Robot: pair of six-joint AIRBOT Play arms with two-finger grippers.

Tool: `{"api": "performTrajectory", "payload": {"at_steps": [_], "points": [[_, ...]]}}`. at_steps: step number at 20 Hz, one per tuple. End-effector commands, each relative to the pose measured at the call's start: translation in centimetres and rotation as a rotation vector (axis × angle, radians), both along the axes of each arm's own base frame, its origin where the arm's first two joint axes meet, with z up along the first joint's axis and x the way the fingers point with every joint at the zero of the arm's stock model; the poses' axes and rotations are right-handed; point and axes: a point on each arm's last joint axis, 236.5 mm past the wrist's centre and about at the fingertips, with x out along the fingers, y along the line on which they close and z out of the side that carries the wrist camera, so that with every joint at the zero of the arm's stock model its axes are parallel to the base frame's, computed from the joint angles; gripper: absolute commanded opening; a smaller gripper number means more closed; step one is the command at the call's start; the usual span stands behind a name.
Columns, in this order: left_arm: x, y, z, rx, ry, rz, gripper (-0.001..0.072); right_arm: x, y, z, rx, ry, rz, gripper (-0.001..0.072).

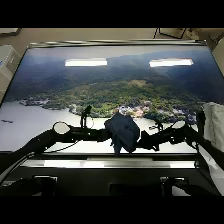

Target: Fold the clothes and pants, and hang the long-sleeved shirts on hangers.

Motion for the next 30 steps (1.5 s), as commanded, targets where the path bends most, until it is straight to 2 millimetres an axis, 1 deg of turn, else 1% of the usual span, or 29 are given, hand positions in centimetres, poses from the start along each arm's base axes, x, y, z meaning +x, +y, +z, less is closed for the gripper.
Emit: {"api": "performTrajectory", "payload": {"at_steps": [1, 2, 3, 4, 5, 6, 7, 8, 9, 10, 11, 12, 13, 14, 15, 16, 18, 20, 21, 22, 23, 24, 26, 27, 28, 29, 30], "points": [[2.0, 1.6, 4.3, -0.044, -0.145, 0.027, 0.0020, 2.1, 0.3, 2.7, -0.008, -0.104, 0.058, 0.0042], [3.4, 2.8, 7.0, -0.072, -0.209, 0.068, 0.0020, 4.2, -0.9, 4.9, -0.038, -0.195, 0.071, 0.0042], [4.7, 4.2, 10.2, -0.105, -0.280, 0.115, 0.0020, 6.9, -2.3, 7.8, -0.083, -0.310, 0.068, 0.0042], [5.8, 5.8, 14.2, -0.144, -0.363, 0.157, 0.0020, 10.1, -4.1, 12.1, -0.139, -0.462, 0.041, 0.0042], [6.4, 7.5, 19.4, -0.191, -0.475, 0.197, 0.0020, 12.9, -5.7, 17.4, -0.187, -0.636, 0.004, 0.0042], [6.4, 9.2, 24.6, -0.231, -0.596, 0.237, 0.0021, 15.3, -7.2, 24.4, -0.235, -0.842, -0.053, 0.0042], [5.7, 11.0, 30.5, -0.272, -0.735, 0.284, 0.0021, 16.3, -8.2, 31.4, -0.272, -1.039, -0.109, 0.0042], [4.6, 12.7, 35.6, -0.308, -0.859, 0.334, 0.0020, 16.2, -8.8, 39.0, -0.307, -1.252, -0.171, 0.0042], [2.9, 14.3, 40.5, -0.348, -0.983, 0.388, 0.0020, 15.0, -9.0, 45.6, -0.321, -1.430, -0.231, 0.0042], [1.2, 15.7, 44.2, -0.384, -1.076, 0.436, 0.0020, 12.8, -9.0, 51.3, -0.320, -1.584, -0.282, 0.0042], [-0.6, 17.0, 47.2, -0.420, -1.154, 0.485, 0.0020, 10.6, -9.0, 55.1, -0.324, -1.695, -0.320, 0.0042], [-2.1, 18.2, 49.1, -0.445, -1.209, 0.525, 0.0021, 8.3, -9.0, 58.0, -0.324, -1.782, -0.354, 0.0042], [-3.1, 19.0, 50.1, -0.463, -1.241, 0.554, 0.0021, 6.5, -8.9, 59.7, -0.318, -1.834, -0.380, 0.0042], [-3.8, 19.2, 50.5, -0.458, -1.264, 0.557, 0.0021, 5.1, -8.8, 60.6, -0.308, -1.860, -0.396, 0.0042], [-4.0, 19.3, 50.4, -0.437, -1.282, 0.555, 0.0021, 4.3, -8.5, 60.7, -0.296, -1.858, -0.400, 0.0042], [-4.0, 19.2, 50.2, -0.431, -1.280, 0.545, 0.0020, 4.0, -8.3, 60.4, -0.277, -1.835, -0.402, 0.0042], [-3.5, 19.0, 49.8, -0.423, -1.269, 0.541, 0.0020, 4.2, -8.2, 60.0, -0.266, -1.807, -0.402, 0.0042], [-1.9, 18.7, 48.2, -0.355, -1.259, 0.531, 0.0020, 5.9, -9.0, 60.0, -0.282, -1.809, -0.432, 0.0042], [-0.9, 18.3, 46.9, -0.315, -1.242, 0.513, 0.0021, 7.4, -9.5, 59.6, -0.290, -1.797, -0.439, 0.0042], [0.4, 17.8, 44.9, -0.272, -1.208, 0.492, 0.0020, 9.3, -9.9, 58.9, -0.291, -1.768, -0.448, 0.0042], [1.8, 17.1, 42.6, -0.244, -1.153, 0.467, 0.0020, 11.8, -10.1, 57.4, -0.279, -1.718, -0.449, 0.0042], [3.3, 16.5, 39.9, -0.220, -1.079, 0.451, 0.0021, 14.6, -10.2, 55.5, -0.258, -1.654, -0.447, 0.0043], [6.8, 15.4, 32.6, -0.157, -0.901, 0.428, 0.0021, 20.9, -10.0, 50.0, -0.181, -1.483, -0.442, 0.0043], [8.3, 15.1, 28.8, -0.121, -0.819, 0.425, 0.0021, 24.1, -9.5, 46.1, -0.131, -1.370, -0.434, 0.0043], [9.6, 14.8, 24.7, -0.084, -0.729, 0.421, 0.0021, 26.7, -8.8, 42.1, -0.095, -1.258, -0.419, 0.0043], [10.4, 14.6, 21.1, -0.064, -0.627, 0.430, 0.0021, 28.8, -7.5, 37.2, -0.063, -1.114, -0.401, 0.0043], [10.9, 14.3, 17.7, -0.060, -0.496, 0.446, 0.0021, 29.8, -6.0, 32.5, -0.036, -0.969, -0.372, 0.0043]]}}
